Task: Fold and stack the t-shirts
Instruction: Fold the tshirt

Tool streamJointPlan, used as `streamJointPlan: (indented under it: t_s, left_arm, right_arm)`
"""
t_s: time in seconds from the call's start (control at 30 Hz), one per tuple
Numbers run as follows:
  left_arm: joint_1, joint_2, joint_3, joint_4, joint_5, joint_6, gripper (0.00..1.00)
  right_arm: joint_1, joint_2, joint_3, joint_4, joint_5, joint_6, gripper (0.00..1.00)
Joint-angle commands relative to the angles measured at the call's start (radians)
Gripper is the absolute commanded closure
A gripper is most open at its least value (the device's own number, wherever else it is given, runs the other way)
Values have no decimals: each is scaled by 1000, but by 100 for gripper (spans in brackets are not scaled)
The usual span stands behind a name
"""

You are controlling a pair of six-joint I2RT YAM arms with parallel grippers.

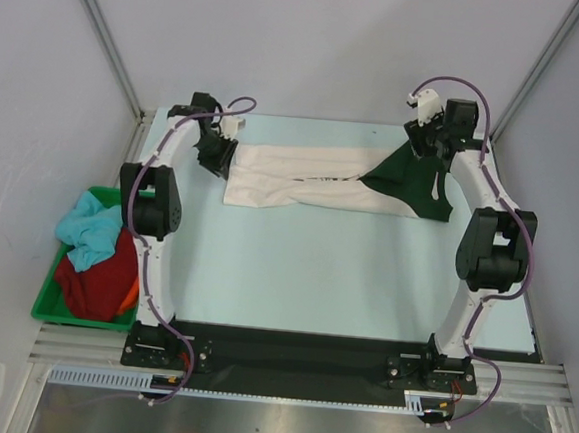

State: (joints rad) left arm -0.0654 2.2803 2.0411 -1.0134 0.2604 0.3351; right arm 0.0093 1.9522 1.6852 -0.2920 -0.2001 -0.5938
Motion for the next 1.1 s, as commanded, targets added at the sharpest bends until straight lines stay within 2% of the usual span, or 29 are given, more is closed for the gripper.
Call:
streamJointPlan:
  t_s: [0.0, 0.43, 1.07]
  left_arm:
    - [-53, -53, 30, -1, 36, 10, 65]
    - [-76, 54, -38, -1, 22, -15, 71]
    - [-76, 110, -12, 1, -39, -5, 72]
  right_arm:
    - [24, 30, -32, -85, -102, 68, 43]
    - [40, 237, 151, -197, -56, -8, 43]
    - [31, 301, 171, -213, -48, -9, 44]
